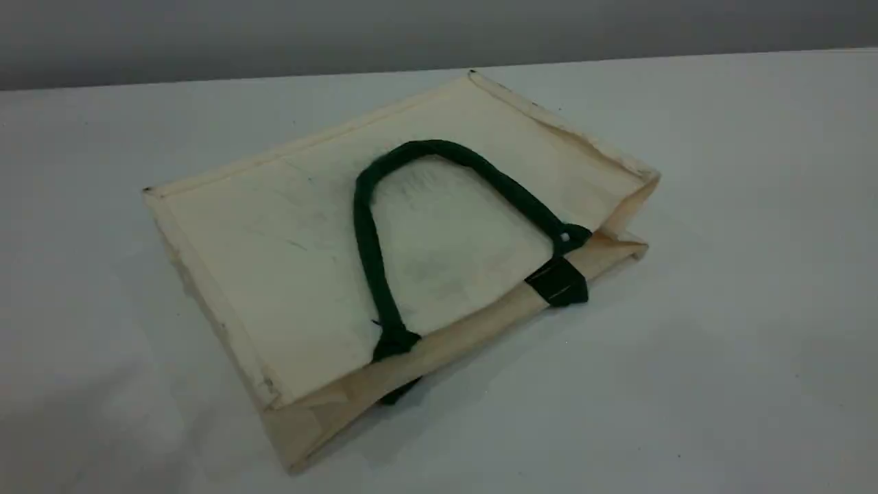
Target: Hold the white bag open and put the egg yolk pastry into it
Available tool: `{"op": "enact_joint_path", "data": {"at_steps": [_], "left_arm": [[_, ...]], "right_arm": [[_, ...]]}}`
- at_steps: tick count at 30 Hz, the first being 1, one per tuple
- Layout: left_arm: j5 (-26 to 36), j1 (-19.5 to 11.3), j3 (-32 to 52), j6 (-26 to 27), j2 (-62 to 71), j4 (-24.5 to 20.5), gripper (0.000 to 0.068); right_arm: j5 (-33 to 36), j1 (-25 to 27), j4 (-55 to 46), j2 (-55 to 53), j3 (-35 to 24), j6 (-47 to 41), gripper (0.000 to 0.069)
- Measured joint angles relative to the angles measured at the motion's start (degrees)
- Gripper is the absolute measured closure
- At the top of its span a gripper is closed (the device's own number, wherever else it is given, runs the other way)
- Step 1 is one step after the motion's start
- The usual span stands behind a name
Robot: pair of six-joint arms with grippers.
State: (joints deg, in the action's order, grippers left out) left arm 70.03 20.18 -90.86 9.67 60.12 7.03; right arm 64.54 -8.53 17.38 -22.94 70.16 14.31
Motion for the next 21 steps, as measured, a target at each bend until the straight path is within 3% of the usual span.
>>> {"op": "enact_joint_path", "data": {"at_steps": [9,14,21], "left_arm": [[0.0,0.0,26.3,0.1,-25.9,0.6,0.0089],[0.0,0.0,37.4,0.1,-41.2,0.6,0.0089],[-0.6,0.0,46.8,0.1,-54.9,0.0,0.0089]], "right_arm": [[5.4,0.0,-1.3,10.2,-2.9,-4.5,0.0138],[5.4,0.0,-1.9,14.1,-11.3,-5.5,0.0138],[3.1,0.0,-5.6,15.0,-26.2,-5.7,0.0138]]}}
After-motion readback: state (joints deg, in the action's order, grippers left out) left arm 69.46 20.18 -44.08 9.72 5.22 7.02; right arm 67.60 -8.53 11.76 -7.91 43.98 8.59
